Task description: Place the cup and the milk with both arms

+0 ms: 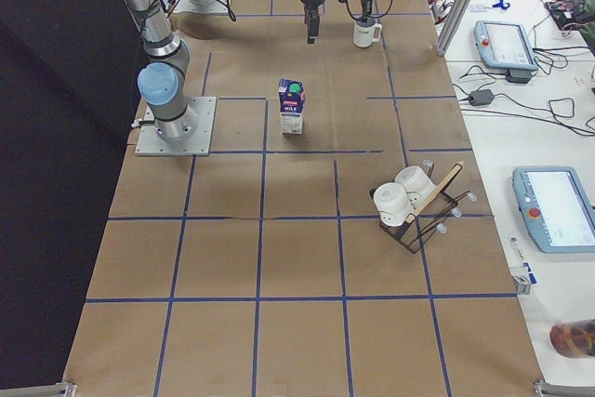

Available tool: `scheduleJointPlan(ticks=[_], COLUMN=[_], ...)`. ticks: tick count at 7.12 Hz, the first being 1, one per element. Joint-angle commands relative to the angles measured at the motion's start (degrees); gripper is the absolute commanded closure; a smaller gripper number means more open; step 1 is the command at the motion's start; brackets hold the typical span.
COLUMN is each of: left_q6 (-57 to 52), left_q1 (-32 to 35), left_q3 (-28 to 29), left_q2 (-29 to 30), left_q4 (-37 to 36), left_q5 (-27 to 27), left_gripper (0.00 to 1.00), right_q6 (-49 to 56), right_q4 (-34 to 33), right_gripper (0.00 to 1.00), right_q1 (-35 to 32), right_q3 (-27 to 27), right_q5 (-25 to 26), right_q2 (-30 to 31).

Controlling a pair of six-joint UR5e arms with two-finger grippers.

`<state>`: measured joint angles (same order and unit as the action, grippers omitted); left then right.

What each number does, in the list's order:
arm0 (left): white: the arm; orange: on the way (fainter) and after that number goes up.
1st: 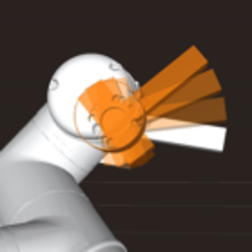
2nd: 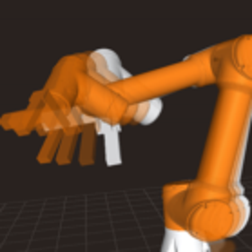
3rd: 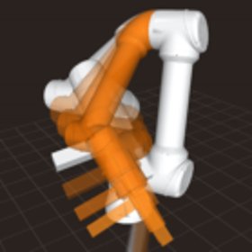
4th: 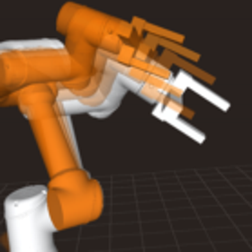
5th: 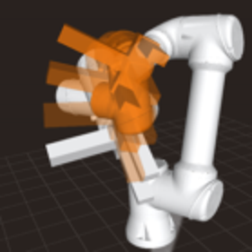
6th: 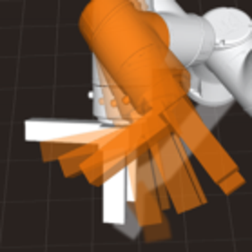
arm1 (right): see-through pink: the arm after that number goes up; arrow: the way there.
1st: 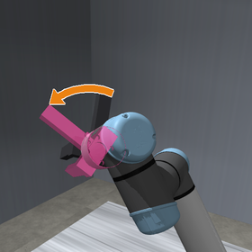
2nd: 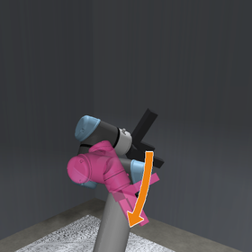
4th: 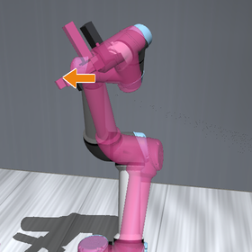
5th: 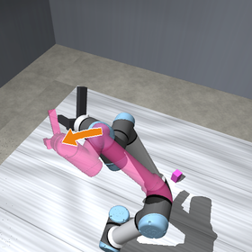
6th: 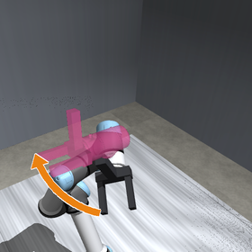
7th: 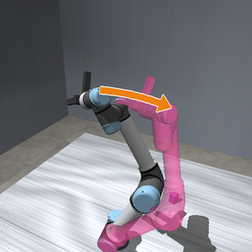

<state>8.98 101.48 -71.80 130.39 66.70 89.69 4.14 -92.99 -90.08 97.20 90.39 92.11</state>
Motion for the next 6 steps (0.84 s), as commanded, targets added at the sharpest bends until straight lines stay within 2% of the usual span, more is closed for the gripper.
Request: scheduleJointPlan(ticks=[1,3,4,5,6], left_q6=[2.2,2.4,2.5,2.9,2.9], left_q1=[0.3,0.4,0.4,0.5,0.5], left_q3=[0.0,0.0,0.0,-0.1,-0.2], left_q2=[0.0,0.0,-0.3,-0.1,0.0], left_q4=[0.1,0.1,0.2,0.6,0.5], left_q5=[-0.1,-0.5,-1.8,-1.6,-1.1], left_gripper=[0.86,0.88,0.89,0.82,0.20], right_q6=[0.8,2.8,4.8,10.0,14.5], right_q4=[0.0,0.0,-0.3,-2.1,-5.2], right_gripper=[0.00,0.00,0.00,0.00,0.00], right_q1=[0.5,2.3,5.4,10.2,14.0], right_q3=[0.2,1.9,5.3,8.5,10.9], right_q5=[0.6,0.8,0.5,0.4,0.3], right_q2=[0.0,2.4,5.2,7.5,8.5])
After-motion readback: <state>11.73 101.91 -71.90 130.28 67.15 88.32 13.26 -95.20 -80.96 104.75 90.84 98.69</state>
